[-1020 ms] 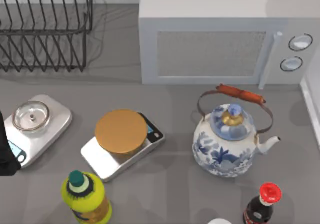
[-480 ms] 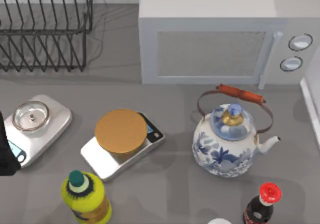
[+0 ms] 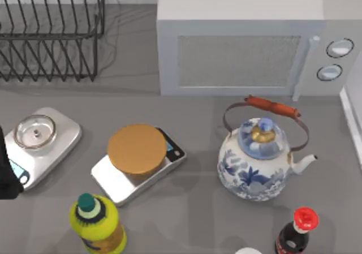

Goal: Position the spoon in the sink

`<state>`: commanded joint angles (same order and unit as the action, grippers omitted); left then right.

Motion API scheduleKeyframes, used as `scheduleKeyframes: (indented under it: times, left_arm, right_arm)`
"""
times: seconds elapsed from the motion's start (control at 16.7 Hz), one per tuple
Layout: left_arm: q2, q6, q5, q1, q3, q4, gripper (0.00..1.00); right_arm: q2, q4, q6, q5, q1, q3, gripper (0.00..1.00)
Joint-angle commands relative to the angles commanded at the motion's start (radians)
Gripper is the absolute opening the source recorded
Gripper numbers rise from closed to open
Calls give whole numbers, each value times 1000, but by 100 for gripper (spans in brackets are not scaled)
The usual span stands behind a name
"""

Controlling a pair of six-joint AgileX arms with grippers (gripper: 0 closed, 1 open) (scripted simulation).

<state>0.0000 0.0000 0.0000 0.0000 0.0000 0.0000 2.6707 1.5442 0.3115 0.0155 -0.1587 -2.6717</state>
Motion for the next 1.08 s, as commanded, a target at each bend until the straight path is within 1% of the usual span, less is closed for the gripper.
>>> scheduleKeyframes:
  times: [0.24, 0.54, 1.08]
  left_arm:
    - [0, 0, 0, 0, 0, 0, 100]
    - [0, 0, 0, 0, 0, 0, 100]
    - [0, 0, 0, 0, 0, 0, 100]
  right_arm:
    - [-46, -117, 2, -1, 2, 172, 0]
    - [-55, -139, 2, -1, 3, 197, 0]
    - [-55, -139, 2, -1, 3, 197, 68]
